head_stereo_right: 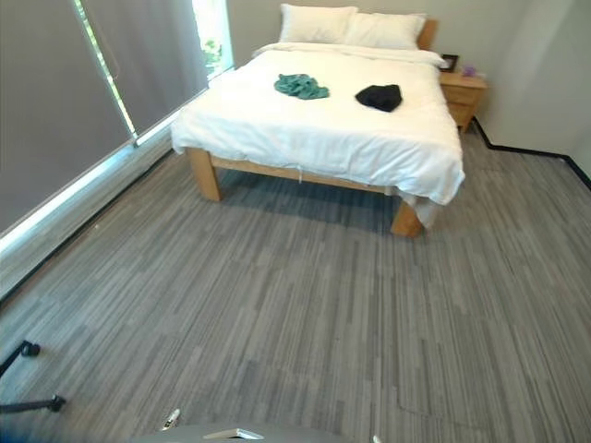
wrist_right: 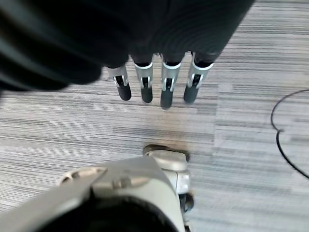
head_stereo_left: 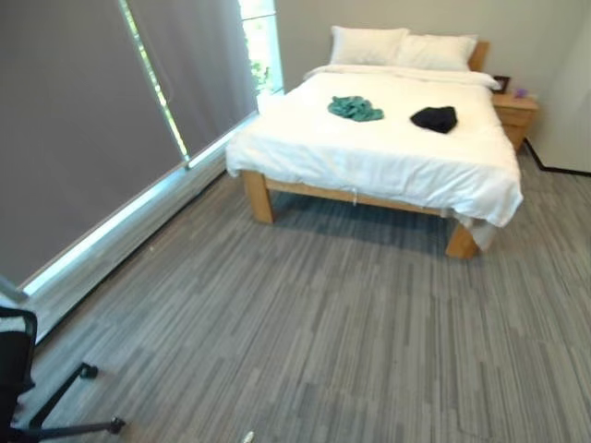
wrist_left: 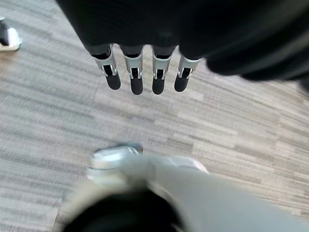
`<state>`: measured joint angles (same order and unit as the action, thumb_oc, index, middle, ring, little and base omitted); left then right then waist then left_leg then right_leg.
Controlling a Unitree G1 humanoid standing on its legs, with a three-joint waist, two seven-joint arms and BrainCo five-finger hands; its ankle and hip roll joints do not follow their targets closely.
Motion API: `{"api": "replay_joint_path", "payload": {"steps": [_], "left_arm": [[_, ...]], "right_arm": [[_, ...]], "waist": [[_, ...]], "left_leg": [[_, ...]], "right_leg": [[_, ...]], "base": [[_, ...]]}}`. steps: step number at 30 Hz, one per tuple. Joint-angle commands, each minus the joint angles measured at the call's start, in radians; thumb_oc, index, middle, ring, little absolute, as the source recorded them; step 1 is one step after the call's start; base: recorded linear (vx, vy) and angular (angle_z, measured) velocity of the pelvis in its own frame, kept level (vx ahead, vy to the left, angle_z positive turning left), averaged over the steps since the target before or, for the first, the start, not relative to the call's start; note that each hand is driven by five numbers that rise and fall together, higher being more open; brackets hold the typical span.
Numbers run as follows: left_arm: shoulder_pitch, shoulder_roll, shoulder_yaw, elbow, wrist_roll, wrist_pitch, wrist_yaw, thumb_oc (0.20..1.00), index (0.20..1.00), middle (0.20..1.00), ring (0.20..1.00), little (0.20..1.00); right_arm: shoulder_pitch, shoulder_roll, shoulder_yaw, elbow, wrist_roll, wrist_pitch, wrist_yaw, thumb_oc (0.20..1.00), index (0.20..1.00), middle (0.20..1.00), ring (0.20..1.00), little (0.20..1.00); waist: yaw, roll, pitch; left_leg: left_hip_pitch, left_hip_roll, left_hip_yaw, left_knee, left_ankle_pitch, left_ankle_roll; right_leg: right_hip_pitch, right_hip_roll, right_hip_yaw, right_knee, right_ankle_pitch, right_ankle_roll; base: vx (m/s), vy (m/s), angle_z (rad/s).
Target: Pick up bed clothes into laundry basket.
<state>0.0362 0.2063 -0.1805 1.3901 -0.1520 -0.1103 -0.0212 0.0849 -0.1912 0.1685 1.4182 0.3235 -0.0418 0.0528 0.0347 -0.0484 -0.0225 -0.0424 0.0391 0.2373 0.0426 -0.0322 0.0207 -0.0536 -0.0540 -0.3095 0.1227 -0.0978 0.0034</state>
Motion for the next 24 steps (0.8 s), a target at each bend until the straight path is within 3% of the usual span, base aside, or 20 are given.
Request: {"api": "replay_joint_path", "payload": {"steps": [1,11,12,17,19,20,21,22,24], "left_arm": [[-0.107,-0.025,-0.028,0.014,0.044,-0.046,0.040,1.000,1.000,1.000,1.000,1.000],[-0.128,-0.023,0.024,-0.003,-0.126,-0.085,0.017,1.000,1.000,1.000,1.000,1.000],[-0.148,-0.016,0.050,-0.028,-0.195,-0.096,0.026,1.000,1.000,1.000,1.000,1.000],[-0.237,-0.003,0.018,-0.060,-0.266,-0.085,0.019,1.000,1.000,1.000,1.000,1.000],[-0.294,0.018,-0.014,-0.138,-0.323,-0.084,0.027,1.000,1.000,1.000,1.000,1.000],[-0.314,0.049,-0.054,-0.332,-0.365,-0.083,0.042,1.000,1.000,1.000,1.000,1.000],[-0.282,0.108,-0.090,-0.612,-0.367,-0.080,0.046,1.000,1.000,1.000,1.000,1.000],[-0.281,0.108,-0.090,-0.613,-0.367,-0.080,0.046,1.000,1.000,1.000,1.000,1.000],[-0.221,0.181,-0.108,-0.842,-0.325,-0.079,0.027,1.000,1.000,1.000,1.000,1.000]], "right_arm": [[-0.106,-0.017,0.038,0.006,-0.029,-0.044,-0.003,1.000,1.000,1.000,1.000,1.000],[-0.094,-0.024,0.026,0.061,-0.023,-0.041,-0.001,1.000,1.000,1.000,1.000,1.000],[-0.100,-0.030,0.001,0.055,0.032,-0.049,-0.003,1.000,1.000,1.000,1.000,1.000],[-0.163,-0.090,-0.078,0.000,0.202,-0.064,-0.003,1.000,1.000,1.000,1.000,1.000],[-0.212,-0.118,-0.100,-0.054,0.292,-0.065,-0.003,1.000,1.000,1.000,1.000,1.000],[-0.238,-0.141,-0.095,-0.185,0.317,-0.081,-0.031,1.000,1.000,1.000,1.000,1.000],[-0.213,-0.165,-0.100,-0.463,0.314,-0.092,-0.071,1.000,1.000,1.000,1.000,1.000],[-0.212,-0.164,-0.100,-0.464,0.314,-0.092,-0.071,1.000,1.000,1.000,1.000,1.000],[-0.125,-0.174,-0.119,-0.788,0.266,-0.120,-0.085,1.000,1.000,1.000,1.000,1.000]], "waist": [[0.006,-0.007,0.048],[0.016,-0.017,0.052],[0.015,-0.016,0.051],[-0.012,-0.007,0.050],[-0.022,0.001,0.050],[-0.028,0.007,0.055],[-0.035,0.013,0.057],[-0.035,0.013,0.056],[-0.044,0.018,0.063]], "left_leg": [[0.086,0.030,-0.033,-0.130,0.115,-0.087],[0.077,0.021,-0.045,-0.130,0.106,-0.085],[0.076,0.020,-0.047,-0.130,0.105,-0.086],[0.087,0.019,-0.027,-0.130,0.097,-0.087],[0.089,0.020,-0.019,-0.130,0.096,-0.087],[0.091,0.020,-0.016,-0.130,0.096,-0.086],[0.082,0.019,-0.014,-0.130,0.103,-0.083],[0.081,0.019,-0.014,-0.130,0.104,-0.083],[0.078,0.015,-0.009,-0.130,0.106,-0.079]], "right_leg": [[0.157,-0.071,-0.047,-0.210,0.158,0.136],[0.158,-0.080,-0.058,-0.210,0.162,0.142],[0.159,-0.081,-0.059,-0.210,0.160,0.143],[0.156,-0.081,-0.036,-0.210,0.168,0.146],[0.150,-0.082,-0.027,-0.210,0.174,0.148],[0.147,-0.083,-0.022,-0.210,0.179,0.151],[0.135,-0.086,-0.019,-0.210,0.190,0.154],[0.134,-0.086,-0.019,-0.210,0.190,0.154],[0.128,-0.091,-0.014,-0.210,0.196,0.160]], "base": [[-0.02,0.009,-0.04],[0.00,0.009,0.01],[0.04,0.023,0.00],[0.00,0.031,-0.02],[-0.02,0.061,-0.19],[-0.05,0.058,-0.26],[-0.05,0.058,-0.21],[-0.04,0.040,-0.08],[-0.02,0.047,-0.05]]}}
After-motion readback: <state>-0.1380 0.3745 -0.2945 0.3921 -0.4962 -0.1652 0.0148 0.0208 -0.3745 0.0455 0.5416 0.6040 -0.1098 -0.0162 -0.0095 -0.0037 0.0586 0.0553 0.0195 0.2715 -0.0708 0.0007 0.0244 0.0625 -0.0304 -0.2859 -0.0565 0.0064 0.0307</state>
